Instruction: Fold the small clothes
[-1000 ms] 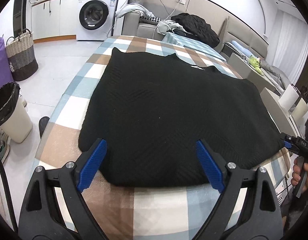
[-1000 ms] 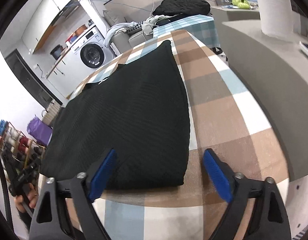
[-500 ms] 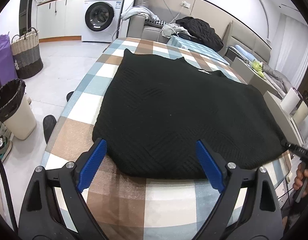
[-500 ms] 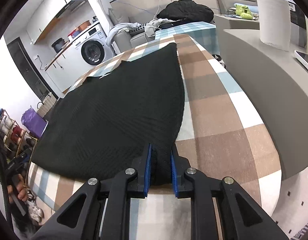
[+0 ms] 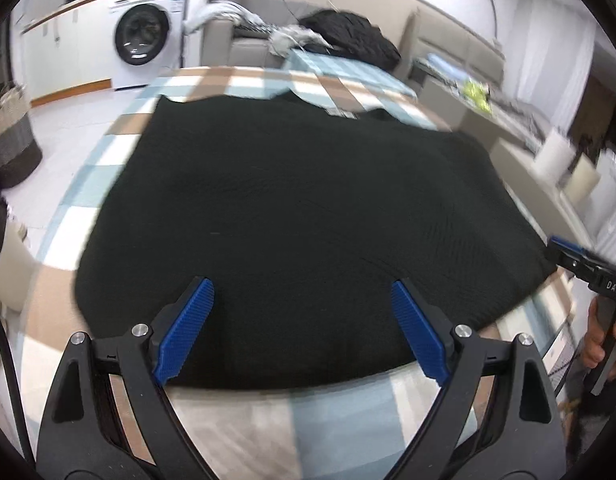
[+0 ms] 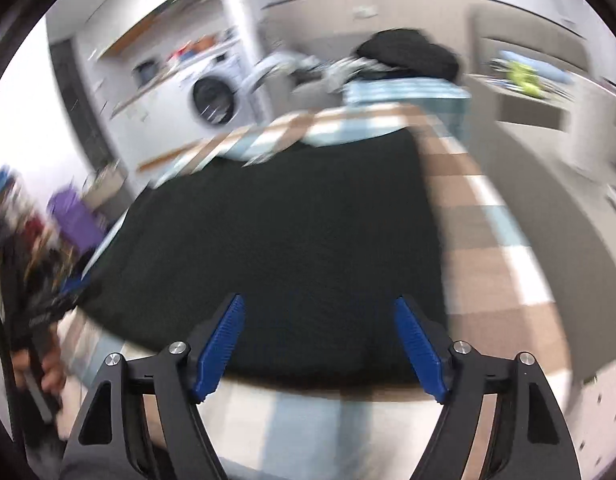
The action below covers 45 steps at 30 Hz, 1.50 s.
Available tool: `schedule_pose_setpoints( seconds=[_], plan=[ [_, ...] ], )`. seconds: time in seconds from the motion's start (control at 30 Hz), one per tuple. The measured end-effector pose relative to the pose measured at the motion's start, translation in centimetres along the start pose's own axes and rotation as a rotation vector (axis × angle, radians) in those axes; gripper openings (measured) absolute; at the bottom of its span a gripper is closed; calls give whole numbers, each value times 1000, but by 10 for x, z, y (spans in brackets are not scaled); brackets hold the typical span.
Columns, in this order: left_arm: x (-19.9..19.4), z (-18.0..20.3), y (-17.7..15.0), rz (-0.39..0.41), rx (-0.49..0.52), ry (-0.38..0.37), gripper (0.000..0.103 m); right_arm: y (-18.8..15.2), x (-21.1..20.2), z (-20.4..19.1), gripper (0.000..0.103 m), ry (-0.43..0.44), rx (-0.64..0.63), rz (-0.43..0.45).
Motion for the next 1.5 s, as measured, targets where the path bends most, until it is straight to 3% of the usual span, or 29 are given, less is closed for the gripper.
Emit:
schedule_pose_setpoints(
  seconds=[0.13,0.33,0.5,0.6,1.0,1.5],
  plan=[
    [16,25,-8,-44,102,-5,89,-4,35,-36,81,48,-69,-70],
    [23,34,-19,-68,136,12,93,-19,71,-57,86,31,-125,-144],
    [30,38,-24,-73,162,27,102,-26,77,-61,96,17,-140,-135],
    [33,40,-25,-72,174,43,102,-30,77,-63,102,21,-128,-129],
    [30,34,-29,-82,159,46,102,-38,81,-70,102,-53,-213,-108],
    [26,31,-31,-71,152,40,102,-38,70,-53,102,-75,-201,-117]
  ],
)
Point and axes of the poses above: each gripper's, at about its wrist camera, not at the fingertips, and x roughly the way its jaws point, z to its right, y to its top, the point moved 6 cm from there along x, roughly the way its jaws point, and after that the axes turned 8 degrees about z, right-handed, at the moved point
